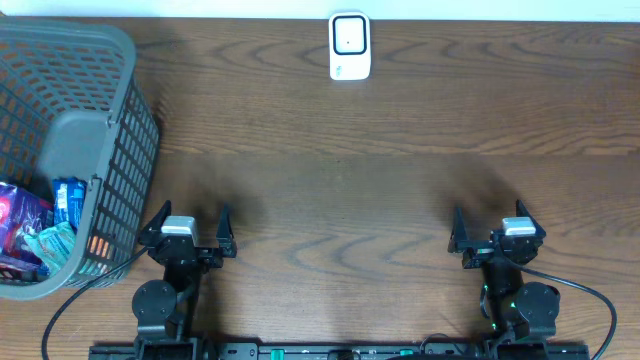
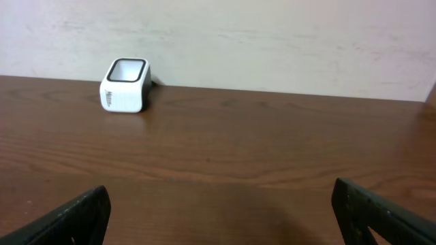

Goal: Scan the item barcode
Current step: 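Move the left gripper toward the grey basket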

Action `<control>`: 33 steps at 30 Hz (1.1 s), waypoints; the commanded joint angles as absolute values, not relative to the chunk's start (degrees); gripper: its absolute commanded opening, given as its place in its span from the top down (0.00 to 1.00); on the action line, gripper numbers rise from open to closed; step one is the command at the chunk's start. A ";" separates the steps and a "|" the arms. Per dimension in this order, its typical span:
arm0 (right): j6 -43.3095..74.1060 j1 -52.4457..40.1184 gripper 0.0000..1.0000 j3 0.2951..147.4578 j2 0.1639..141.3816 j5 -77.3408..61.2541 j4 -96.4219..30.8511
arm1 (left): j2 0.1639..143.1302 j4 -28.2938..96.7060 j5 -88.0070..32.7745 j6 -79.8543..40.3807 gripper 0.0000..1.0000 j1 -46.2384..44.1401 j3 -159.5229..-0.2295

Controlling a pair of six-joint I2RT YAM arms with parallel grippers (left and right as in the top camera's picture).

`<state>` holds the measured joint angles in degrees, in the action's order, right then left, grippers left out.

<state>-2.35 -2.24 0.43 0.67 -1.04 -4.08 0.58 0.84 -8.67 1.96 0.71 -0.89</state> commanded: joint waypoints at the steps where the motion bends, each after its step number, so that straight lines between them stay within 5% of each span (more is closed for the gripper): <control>1: -3.07 -1.87 0.01 0.32 0.38 -0.54 -4.32 | 0.23 3.16 -10.50 2.76 0.02 0.95 -0.23; 14: -3.07 -1.87 0.01 0.32 0.38 -0.51 -4.32 | 0.23 3.07 -10.85 2.48 0.03 0.95 -0.23; 21: -3.07 -1.87 0.01 0.32 0.38 -0.51 -4.32 | 0.23 1.98 -33.85 -19.57 0.02 0.89 -0.27; 33: -3.07 -1.87 0.01 0.32 0.38 -0.51 -4.32 | 1.10 -17.34 -36.01 -29.12 0.02 1.02 -7.88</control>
